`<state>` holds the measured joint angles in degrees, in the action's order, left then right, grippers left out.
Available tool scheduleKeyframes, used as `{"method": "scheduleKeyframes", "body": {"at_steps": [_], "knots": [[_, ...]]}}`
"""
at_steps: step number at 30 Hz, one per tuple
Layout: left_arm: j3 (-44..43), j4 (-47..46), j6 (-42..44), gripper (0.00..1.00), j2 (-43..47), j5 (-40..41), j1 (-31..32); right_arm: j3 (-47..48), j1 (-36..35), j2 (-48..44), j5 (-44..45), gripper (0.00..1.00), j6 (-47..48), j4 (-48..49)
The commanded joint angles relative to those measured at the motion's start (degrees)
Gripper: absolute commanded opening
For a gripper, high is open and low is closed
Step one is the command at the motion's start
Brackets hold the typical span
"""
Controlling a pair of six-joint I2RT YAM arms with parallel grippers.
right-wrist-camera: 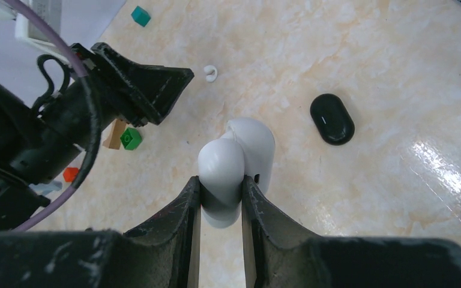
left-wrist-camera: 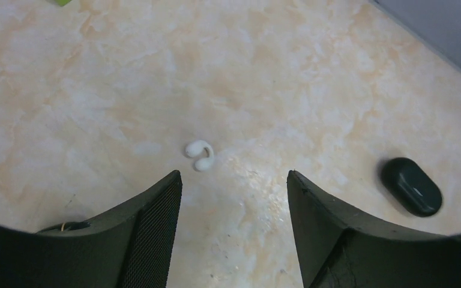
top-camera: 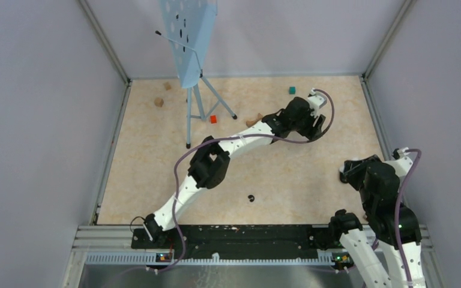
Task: Insert the wireless bluetooth earbuds into the charging case
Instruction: Pick up the right earbud from the center of the board.
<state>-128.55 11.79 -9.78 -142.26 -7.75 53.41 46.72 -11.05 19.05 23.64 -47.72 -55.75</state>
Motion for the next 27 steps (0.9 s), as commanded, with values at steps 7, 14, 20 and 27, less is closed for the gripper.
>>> {"method": "scheduleKeyframes", "body": {"at_steps": [7,14,20,27], "knots": [[-3.7,-12.8,-5.0,0.67,-7.6,8.4,-0.4,-2.0,0.4,2.1,-1.7,0.0,1.0,6.2],[-4.1,-15.8,-8.1,0.63,-11.1,5.6,-0.4,-2.2,0.5,4.4,-5.0,0.0,1.4,9.3],[-3.1,-16.9,-10.1,0.59,-11.4,5.9,-0.4,-3.7,0.4,5.7,-8.2,0.0,1.0,11.4],[-3.4,-16.7,-10.6,0.53,-13.0,5.0,-0.4,-4.3,0.5,5.8,-8.3,0.0,0.7,12.5]]}}
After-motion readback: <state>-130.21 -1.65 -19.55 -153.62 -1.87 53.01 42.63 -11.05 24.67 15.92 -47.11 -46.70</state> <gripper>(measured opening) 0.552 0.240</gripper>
